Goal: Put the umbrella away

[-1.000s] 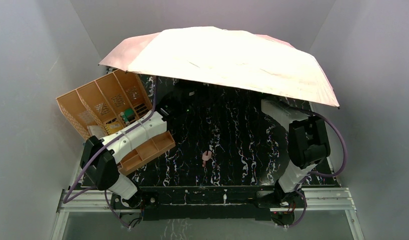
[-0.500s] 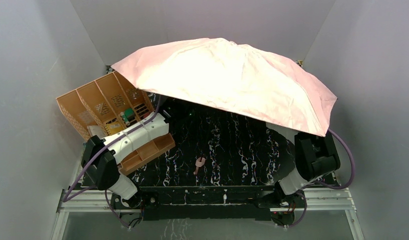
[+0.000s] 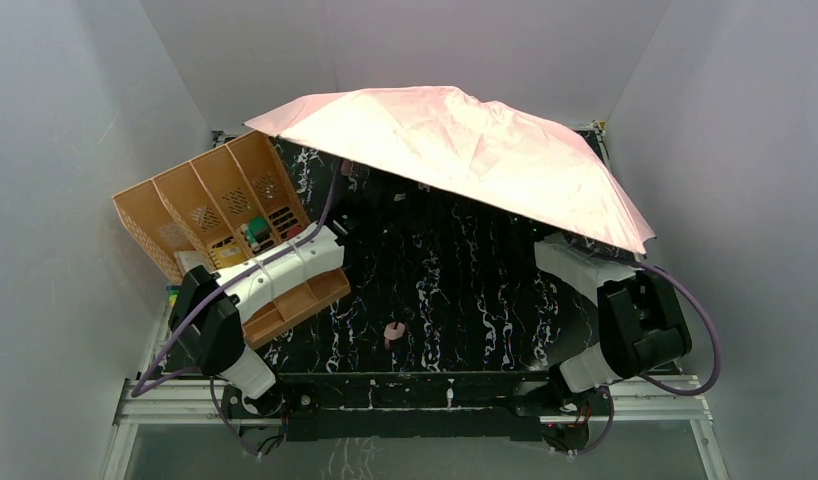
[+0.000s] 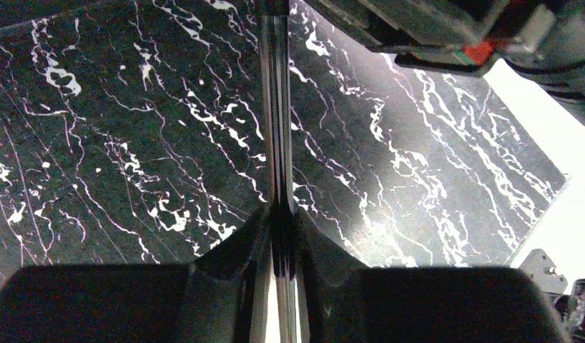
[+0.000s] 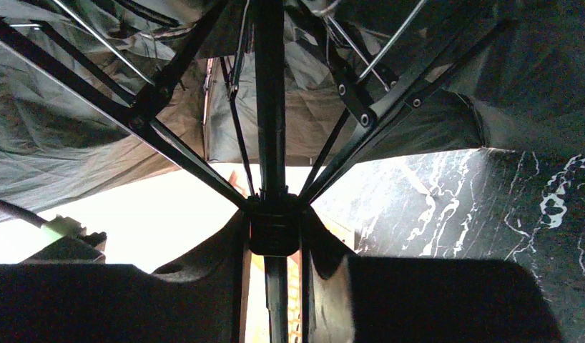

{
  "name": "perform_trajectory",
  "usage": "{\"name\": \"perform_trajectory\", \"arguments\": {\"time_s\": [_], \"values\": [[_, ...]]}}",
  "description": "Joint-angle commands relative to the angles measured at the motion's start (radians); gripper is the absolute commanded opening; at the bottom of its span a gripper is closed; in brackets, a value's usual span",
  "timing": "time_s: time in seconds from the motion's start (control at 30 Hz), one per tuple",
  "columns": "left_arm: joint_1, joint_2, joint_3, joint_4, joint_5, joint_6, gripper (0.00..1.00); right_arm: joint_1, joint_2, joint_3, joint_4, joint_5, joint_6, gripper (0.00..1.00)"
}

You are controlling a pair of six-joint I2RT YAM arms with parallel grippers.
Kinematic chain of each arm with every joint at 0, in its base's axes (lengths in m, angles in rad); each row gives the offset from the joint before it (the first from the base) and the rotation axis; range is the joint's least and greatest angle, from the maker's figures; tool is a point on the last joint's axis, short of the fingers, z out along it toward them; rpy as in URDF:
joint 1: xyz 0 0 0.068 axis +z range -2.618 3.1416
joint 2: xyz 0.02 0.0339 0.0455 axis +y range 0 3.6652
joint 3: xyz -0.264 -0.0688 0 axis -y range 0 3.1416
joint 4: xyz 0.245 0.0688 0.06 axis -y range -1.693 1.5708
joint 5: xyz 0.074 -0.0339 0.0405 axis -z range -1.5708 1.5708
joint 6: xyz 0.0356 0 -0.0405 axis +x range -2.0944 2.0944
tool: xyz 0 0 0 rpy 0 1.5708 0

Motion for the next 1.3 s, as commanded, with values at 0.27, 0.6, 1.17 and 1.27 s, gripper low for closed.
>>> {"name": "perform_trajectory", "arguments": {"time_s": [0.27, 0.6, 1.17, 1.27], "values": [[0.024, -0.270, -0.277, 0.180, 0.138, -0.105, 0.54, -0.111, 0.016, 0.204, -0.154, -0.028, 0.241, 0.00], [0.002, -0.390, -0.456, 0.156, 0.256, -0.214, 0.77, -0.174, 0.083, 0.259, -0.079, -0.055, 0.238, 0.00], [-0.031, -0.298, -0.490, 0.178, 0.298, -0.241, 0.45, -0.190, 0.114, 0.282, -0.066, -0.058, 0.263, 0.00], [-0.033, -0.275, -0.478, 0.191, 0.283, -0.238, 0.14, -0.193, 0.111, 0.285, -0.115, -0.067, 0.266, 0.00]]}}
